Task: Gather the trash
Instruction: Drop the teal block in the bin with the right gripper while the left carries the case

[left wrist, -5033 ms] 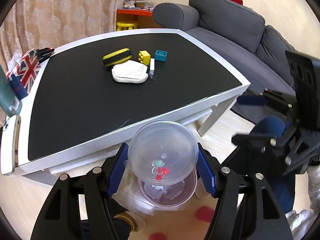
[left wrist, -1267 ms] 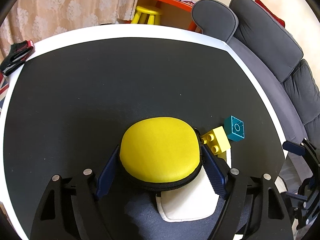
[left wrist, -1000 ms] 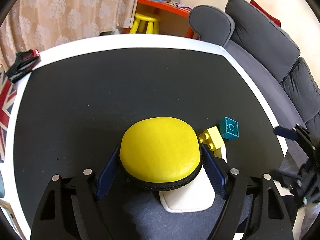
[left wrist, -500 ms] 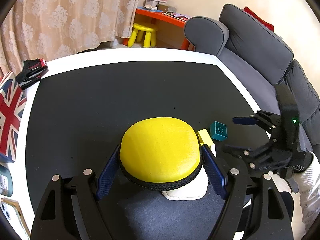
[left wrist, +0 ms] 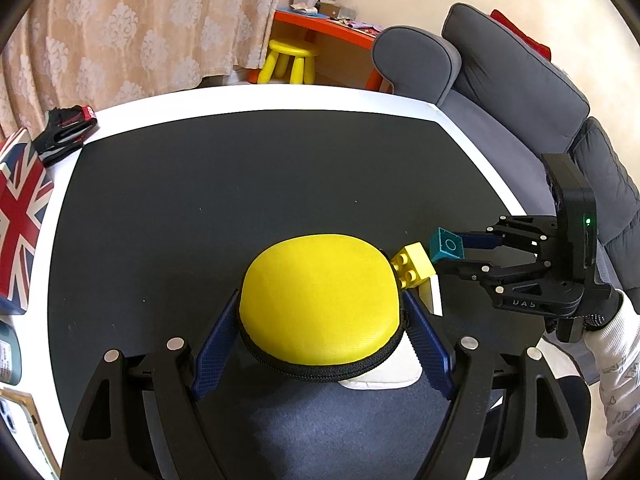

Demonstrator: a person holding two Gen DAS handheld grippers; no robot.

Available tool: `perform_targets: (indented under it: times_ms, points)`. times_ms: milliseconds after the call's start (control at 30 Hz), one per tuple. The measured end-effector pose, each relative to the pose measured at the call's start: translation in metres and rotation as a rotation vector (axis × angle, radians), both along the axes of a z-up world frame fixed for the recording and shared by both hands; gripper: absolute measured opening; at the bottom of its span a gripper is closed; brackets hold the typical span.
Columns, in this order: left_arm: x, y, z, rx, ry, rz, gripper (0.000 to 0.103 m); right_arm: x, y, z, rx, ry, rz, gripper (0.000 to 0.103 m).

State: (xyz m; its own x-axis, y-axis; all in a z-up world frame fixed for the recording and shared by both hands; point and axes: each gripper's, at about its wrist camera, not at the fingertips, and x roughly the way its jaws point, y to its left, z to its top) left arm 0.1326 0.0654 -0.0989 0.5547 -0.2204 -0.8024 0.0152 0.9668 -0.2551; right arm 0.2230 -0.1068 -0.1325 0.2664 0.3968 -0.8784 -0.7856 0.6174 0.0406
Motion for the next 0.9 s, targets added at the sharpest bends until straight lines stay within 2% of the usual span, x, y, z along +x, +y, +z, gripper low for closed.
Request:
perform_targets:
  times_ms: [367,667,900]
  points:
    - [-0.046,-0.018,0.022,0.022,-0.036,-0.034,0.076,-0.047,-0.024,0.047,0.064,-0.046,-0.063,0.036]
    - [-0.097,-0.04,0.044,0.061,-0.081,-0.05,0.076,-0.116,-0.04,0.09,0.113,-0.082,-0.085,0.036]
    - [-0.136,-0.06,0.059,0.071,-0.119,-0.067,0.076,-0.164,-0.049,0.11,0.157,-0.096,-0.063,0.036]
